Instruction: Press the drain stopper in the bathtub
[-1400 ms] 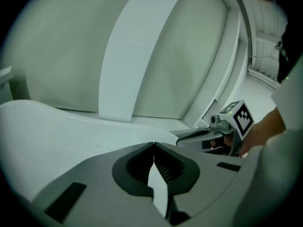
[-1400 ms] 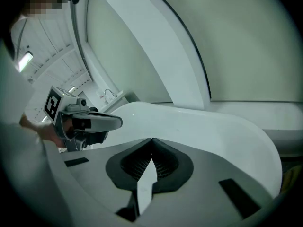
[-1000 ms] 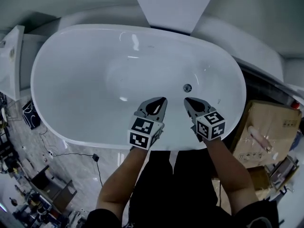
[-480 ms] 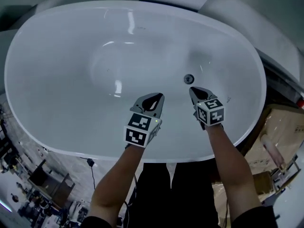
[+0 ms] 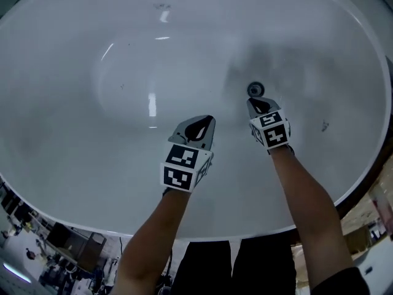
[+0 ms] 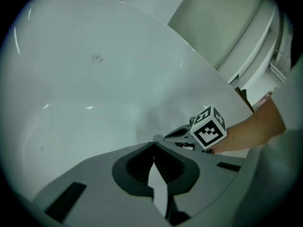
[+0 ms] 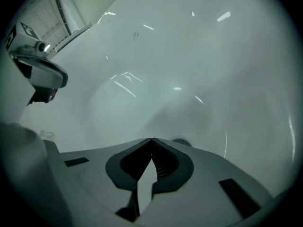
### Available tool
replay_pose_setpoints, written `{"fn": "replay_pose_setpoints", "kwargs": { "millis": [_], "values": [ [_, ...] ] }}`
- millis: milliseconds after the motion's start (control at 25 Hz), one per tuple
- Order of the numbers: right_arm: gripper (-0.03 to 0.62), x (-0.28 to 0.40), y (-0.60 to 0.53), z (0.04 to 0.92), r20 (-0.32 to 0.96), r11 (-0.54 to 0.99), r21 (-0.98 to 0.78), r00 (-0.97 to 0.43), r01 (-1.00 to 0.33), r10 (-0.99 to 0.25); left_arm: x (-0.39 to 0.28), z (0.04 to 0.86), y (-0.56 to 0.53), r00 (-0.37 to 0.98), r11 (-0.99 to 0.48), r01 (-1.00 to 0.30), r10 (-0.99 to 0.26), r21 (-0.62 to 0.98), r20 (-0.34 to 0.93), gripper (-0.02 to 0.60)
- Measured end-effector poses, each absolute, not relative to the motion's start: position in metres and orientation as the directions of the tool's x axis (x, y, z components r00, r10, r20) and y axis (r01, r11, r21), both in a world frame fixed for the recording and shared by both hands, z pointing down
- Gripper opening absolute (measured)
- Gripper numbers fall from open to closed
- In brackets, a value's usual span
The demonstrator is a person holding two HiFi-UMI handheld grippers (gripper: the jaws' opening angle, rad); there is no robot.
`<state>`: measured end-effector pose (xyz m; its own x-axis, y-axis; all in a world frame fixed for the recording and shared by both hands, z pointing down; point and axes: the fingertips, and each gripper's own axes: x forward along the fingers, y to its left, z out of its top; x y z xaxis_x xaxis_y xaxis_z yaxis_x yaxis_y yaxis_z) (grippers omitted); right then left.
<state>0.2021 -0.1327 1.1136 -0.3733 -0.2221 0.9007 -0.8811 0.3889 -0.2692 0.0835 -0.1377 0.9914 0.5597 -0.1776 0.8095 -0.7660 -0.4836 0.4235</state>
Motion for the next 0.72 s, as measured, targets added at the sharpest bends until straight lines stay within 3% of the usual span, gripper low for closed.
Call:
{"fn": "replay_pose_setpoints", "kwargs": {
  "millis": [320, 720],
  "values": [
    [0.015, 0.227, -0.137, 1.187, 0.938, 0.419, -0.173, -0.279, -0.891, -0.204, 0.061, 1.058, -0.133, 0.549, -0.409, -0.793, -0.158, 0.451, 0.821, 0.017],
    [0.015, 0.244, -0.145, 1.217, 0.971, 0.468, -0.113, -0.197, -0.876, -0.135, 0.062, 1.076, -0.131, 0.540, -0.443, -0.784, -0.138, 0.436, 0.830, 0.015]
  ]
}}
